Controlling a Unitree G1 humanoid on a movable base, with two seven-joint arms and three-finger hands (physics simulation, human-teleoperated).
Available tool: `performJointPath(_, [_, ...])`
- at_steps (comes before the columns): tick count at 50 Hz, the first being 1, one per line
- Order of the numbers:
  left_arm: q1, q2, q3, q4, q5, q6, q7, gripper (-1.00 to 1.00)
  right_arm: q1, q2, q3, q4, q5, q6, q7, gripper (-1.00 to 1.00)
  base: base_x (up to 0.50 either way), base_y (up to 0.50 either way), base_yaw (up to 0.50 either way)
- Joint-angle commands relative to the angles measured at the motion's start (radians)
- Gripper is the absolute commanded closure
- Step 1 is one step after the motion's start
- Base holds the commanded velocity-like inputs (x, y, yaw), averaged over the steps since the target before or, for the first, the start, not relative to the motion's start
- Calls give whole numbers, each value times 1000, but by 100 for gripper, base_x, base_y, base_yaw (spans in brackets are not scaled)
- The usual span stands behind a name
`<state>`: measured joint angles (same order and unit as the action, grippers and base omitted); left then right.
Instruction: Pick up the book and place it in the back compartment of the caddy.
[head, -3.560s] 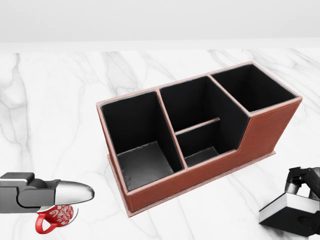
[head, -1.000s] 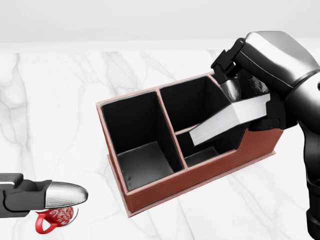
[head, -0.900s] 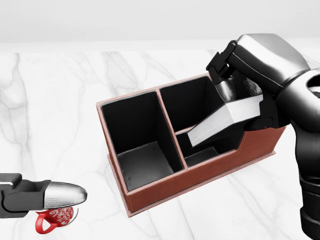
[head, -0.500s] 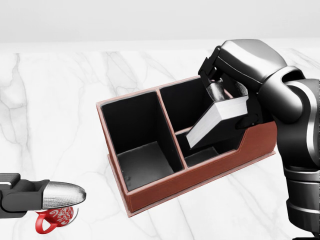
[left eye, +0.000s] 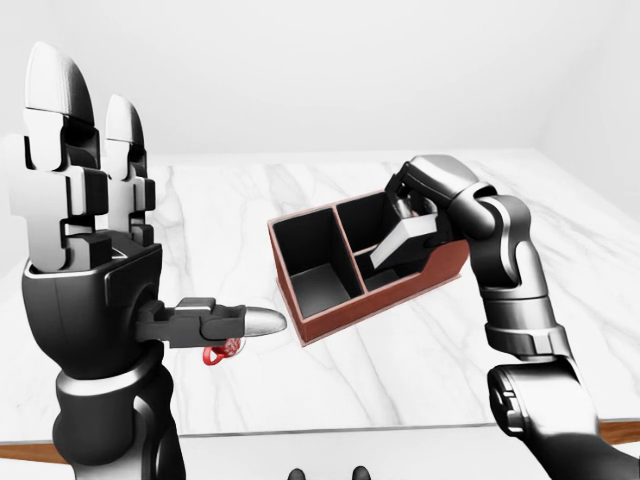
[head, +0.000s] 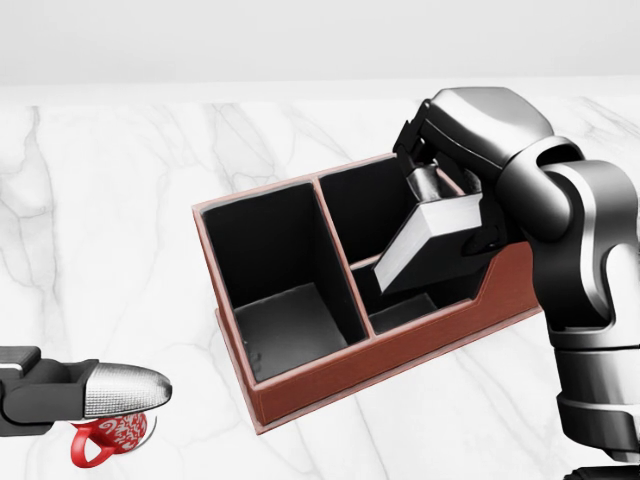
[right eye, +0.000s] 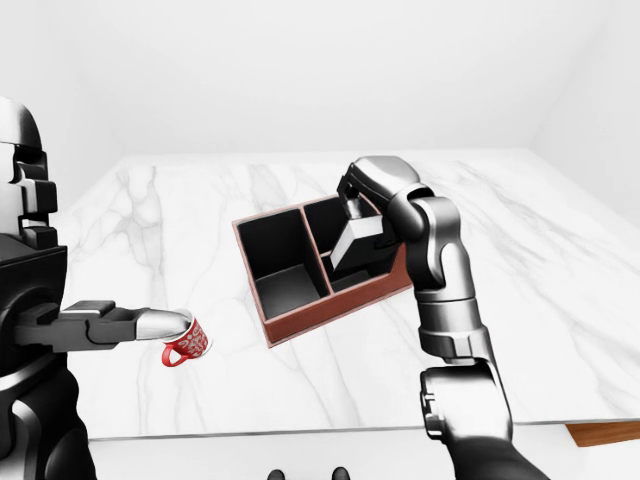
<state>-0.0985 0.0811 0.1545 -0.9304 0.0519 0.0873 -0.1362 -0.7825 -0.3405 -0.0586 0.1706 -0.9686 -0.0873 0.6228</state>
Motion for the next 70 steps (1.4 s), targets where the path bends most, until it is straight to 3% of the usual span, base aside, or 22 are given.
performJointPath(1, [-1, 0, 0, -4, 0, 0, 0, -100, -8, 11, -1, 31, -20, 0, -53, 100, 0, 0, 0])
performJointPath(32, [-6, 1, 0, -9, -1, 0, 1, -100, -14, 47, 26, 121, -52, 0, -167, 100, 0, 0, 0])
performJointPath(50, [-8, 2, 1, -8, -5, 0, 1, -100, -43, 49, 45, 222, -138, 0, -294, 100, 0, 0, 0])
performJointPath(70, [-6, 2, -2, -6, -3, 0, 2, -100, -42, 47, 52, 275, -201, 0, -364, 100, 0, 0, 0])
